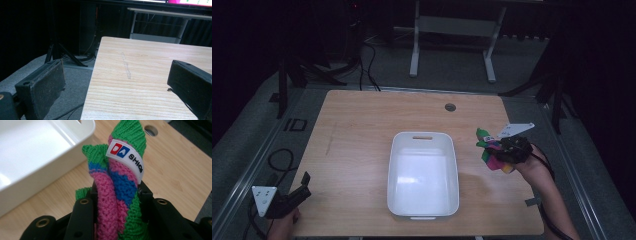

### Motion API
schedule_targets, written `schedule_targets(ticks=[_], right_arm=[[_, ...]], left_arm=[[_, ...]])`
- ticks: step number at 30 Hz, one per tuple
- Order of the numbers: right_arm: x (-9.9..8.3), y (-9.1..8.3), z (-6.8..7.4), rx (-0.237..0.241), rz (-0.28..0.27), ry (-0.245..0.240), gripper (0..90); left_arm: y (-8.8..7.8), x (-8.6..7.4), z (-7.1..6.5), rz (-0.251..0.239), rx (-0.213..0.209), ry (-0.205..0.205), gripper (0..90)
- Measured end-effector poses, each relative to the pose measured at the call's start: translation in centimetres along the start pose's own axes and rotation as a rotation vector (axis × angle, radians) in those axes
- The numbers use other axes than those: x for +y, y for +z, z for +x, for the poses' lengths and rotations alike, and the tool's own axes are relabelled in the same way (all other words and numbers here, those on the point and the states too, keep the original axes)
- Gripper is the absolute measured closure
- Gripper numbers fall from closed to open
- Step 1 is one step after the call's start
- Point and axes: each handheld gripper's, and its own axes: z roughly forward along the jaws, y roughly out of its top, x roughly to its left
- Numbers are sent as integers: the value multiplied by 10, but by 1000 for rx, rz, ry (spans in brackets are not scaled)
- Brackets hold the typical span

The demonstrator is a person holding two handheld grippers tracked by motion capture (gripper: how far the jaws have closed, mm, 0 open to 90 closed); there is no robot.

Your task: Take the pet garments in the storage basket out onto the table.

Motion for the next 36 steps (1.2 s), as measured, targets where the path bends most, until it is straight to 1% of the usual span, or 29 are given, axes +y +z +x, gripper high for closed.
schedule_targets(ticks=[3, 7, 9, 11, 12, 16, 21, 24, 27, 30, 32, 35, 36], right_arm=[[-9, 12, -2, 11, 14, 16, 672], [-18, 25, -1, 28, 5, 38, 670], [-21, 33, 0, 13, 10, 41, 670], [-23, 41, 0, 15, 17, 44, 670], [-24, 46, 0, 9, 23, 46, 670], [-27, 63, -1, 19, 49, 55, 670], [-30, 81, -2, 17, 57, 66, 668], [-32, 93, -3, 24, 83, 69, 668], [-35, 102, -2, 26, 100, 65, 666], [-38, 108, 0, 31, 109, 73, 659], [-42, 114, 3, 29, 120, 72, 646], [-44, 118, 7, 20, 121, 60, 629], [-43, 118, 7, 18, 125, 63, 625]], left_arm=[[0, 0, 0, 0, -1, -2, 18], [0, 0, 0, 0, 0, -1, 18], [0, 0, 0, 0, 0, -1, 18], [0, 0, 0, -1, 0, 1, 18], [0, 0, 0, -1, 0, 1, 18], [0, 0, 0, -1, 0, -3, 18], [0, 0, 0, -3, -1, -5, 18], [0, 0, 0, -2, -1, -4, 18], [0, 0, 0, -4, -1, -5, 18], [0, 0, 1, -4, -1, -6, 18], [0, 0, 1, -3, 0, -6, 18], [0, 0, 0, -3, 1, -6, 18], [0, 0, 0, -3, 2, -6, 18]])
